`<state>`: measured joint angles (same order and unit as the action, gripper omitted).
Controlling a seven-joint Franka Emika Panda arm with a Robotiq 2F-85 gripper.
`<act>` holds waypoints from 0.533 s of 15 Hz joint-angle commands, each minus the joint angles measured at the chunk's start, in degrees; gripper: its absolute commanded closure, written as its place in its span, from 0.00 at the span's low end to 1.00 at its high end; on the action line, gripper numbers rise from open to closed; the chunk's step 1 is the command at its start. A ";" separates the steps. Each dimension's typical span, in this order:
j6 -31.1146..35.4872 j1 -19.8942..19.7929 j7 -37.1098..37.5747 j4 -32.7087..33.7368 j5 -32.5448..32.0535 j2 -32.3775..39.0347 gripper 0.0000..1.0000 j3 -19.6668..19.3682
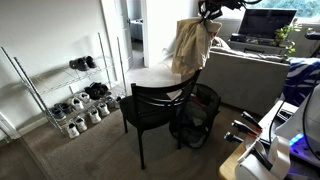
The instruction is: Put the shirt in the laundry basket
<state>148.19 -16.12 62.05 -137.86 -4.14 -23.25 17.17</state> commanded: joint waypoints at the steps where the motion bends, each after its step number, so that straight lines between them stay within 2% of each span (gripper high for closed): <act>1: -1.61 -2.17 10.54 4.27 -3.62 3.32 0.97 -1.63; 8: -4.83 -4.18 33.47 9.12 -13.30 10.20 0.97 -5.80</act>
<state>145.59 -20.18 85.38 -131.60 -12.85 -16.17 12.35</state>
